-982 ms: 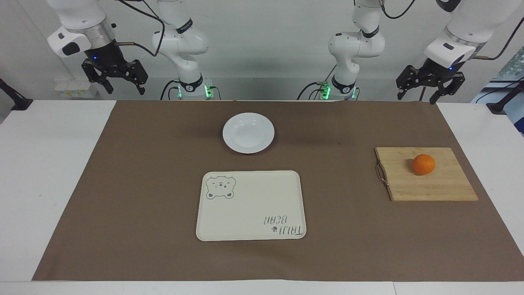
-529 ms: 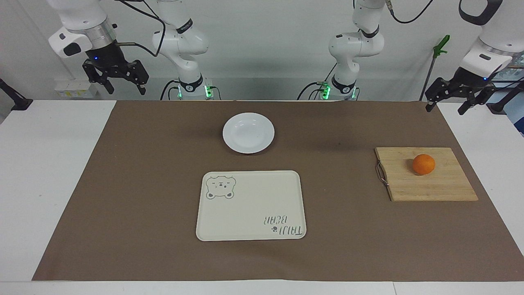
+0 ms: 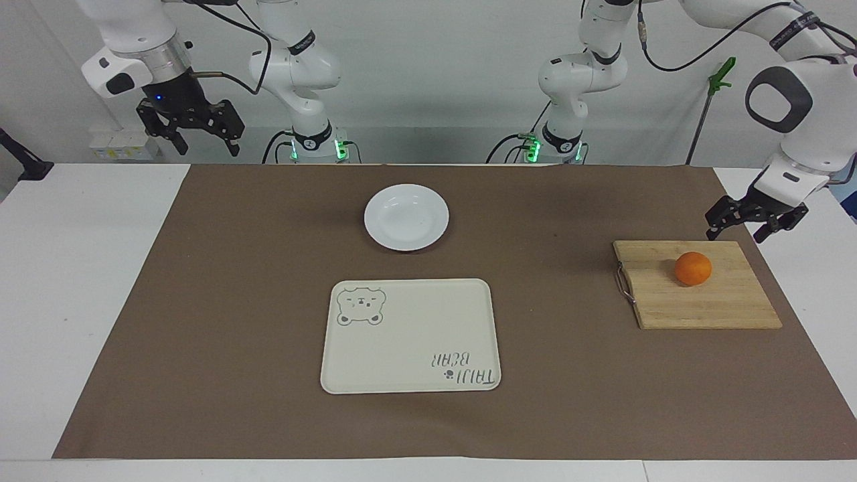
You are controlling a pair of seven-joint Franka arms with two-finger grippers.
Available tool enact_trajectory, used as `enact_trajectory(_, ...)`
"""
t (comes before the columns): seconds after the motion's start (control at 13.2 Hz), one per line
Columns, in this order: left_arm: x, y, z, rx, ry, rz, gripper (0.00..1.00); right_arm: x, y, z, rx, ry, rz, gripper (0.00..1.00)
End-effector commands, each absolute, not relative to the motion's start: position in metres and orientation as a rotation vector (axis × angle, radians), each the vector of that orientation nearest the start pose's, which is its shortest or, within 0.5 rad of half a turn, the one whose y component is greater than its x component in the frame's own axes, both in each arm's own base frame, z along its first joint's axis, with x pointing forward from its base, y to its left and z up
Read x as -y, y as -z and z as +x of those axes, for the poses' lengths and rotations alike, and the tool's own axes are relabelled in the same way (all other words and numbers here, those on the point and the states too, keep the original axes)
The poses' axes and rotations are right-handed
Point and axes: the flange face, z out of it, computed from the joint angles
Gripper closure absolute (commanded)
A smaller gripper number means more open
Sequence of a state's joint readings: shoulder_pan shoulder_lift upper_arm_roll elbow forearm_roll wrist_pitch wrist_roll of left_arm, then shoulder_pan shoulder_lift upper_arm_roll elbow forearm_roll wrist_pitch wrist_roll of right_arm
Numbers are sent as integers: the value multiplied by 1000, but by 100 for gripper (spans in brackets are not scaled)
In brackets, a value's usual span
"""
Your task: Place orange and plate with both arms
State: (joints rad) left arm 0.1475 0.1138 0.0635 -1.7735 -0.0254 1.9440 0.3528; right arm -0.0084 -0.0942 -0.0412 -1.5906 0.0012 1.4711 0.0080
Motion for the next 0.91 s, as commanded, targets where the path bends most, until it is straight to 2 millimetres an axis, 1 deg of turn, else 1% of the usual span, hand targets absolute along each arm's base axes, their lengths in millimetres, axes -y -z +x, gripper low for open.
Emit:
enact_trajectory(0.0,-132,-443,601,-214,69,-3144,0,28,-657,508,-67,-28,-3122,0)
enact_trajectory(0.08,-134,-425,602,-204,75,-3142,0,28,-657,508,-67,-28,-3122,0)
enact_trajectory(0.15,-144,-409,599,-159,90,-3140,0,28,-657,507,-67,-26,-3122,0)
enact_trajectory(0.23,-146,-394,593,-150,86,-3140,0,28,-657,507,-67,-26,-3122,0)
enact_trajectory(0.38,-148,-368,591,-139,98,-3135,0,28,-657,507,-67,-26,-3122,0)
enact_trajectory(0.45,-159,-361,585,-112,93,-3136,0,28,-657,508,-67,-28,-3122,0)
enact_trajectory(0.53,-160,-356,579,-102,78,-3140,0,28,-657,508,-67,-28,-3122,0)
enact_trajectory(0.68,-157,-338,570,-97,66,-3142,0,28,-657,508,-67,-28,-3122,0)
enact_trajectory(0.76,-157,-333,564,-86,86,-3138,0,28,-657,508,-67,-28,-3122,0)
enact_trajectory(0.83,-156,-334,563,-76,95,-3136,0,28,-657,507,-67,-26,-3122,0)
